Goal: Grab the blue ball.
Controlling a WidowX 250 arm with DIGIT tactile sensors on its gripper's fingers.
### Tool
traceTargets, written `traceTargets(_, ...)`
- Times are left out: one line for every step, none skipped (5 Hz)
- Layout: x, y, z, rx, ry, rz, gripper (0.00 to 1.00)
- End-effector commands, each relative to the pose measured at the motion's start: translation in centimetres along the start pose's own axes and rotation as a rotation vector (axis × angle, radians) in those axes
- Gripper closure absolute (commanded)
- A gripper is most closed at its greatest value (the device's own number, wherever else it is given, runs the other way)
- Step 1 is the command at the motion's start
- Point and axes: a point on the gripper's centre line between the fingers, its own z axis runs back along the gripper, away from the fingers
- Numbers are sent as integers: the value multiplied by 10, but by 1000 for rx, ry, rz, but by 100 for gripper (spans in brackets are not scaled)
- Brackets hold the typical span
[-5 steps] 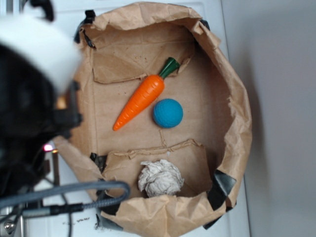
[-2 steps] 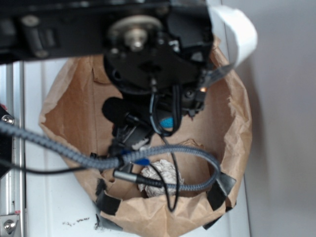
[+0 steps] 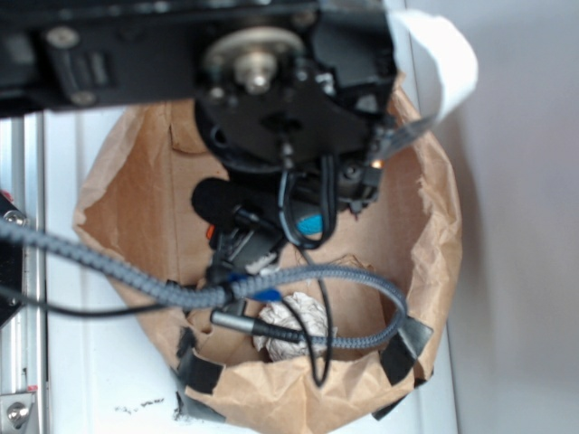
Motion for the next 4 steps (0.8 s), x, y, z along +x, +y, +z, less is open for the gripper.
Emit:
traceTargets(7, 0, -8, 79, -89, -41, 0)
traceTargets(-8, -7, -28, 111, -54, -76, 0)
traceTargets(-17, -2, -38, 106, -38, -100, 0)
traceTargets(-1, 4, -66, 133, 6, -107, 0)
